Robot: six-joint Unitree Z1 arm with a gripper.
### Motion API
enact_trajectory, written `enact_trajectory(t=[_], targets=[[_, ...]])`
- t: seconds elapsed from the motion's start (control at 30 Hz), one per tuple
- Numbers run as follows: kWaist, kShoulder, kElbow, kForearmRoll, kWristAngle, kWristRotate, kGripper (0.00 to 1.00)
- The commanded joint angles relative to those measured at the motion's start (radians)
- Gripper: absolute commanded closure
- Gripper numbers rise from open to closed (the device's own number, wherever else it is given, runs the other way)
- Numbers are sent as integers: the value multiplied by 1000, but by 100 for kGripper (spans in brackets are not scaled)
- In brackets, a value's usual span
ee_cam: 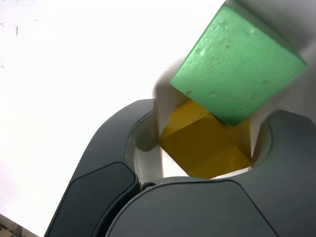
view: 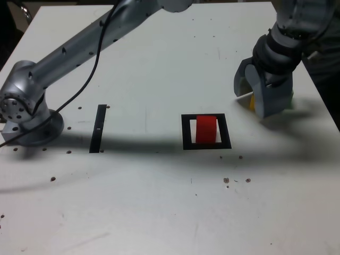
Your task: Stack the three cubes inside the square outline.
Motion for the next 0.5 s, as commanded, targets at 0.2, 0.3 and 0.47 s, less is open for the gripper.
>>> enact_trajectory(t=[0.2,0.3,0.47], targets=[[-3,5,-3,9,-2,1,70],[-3,4,-2,11,-2,1,70],[-3,-1,6,16,-2,-2,70]])
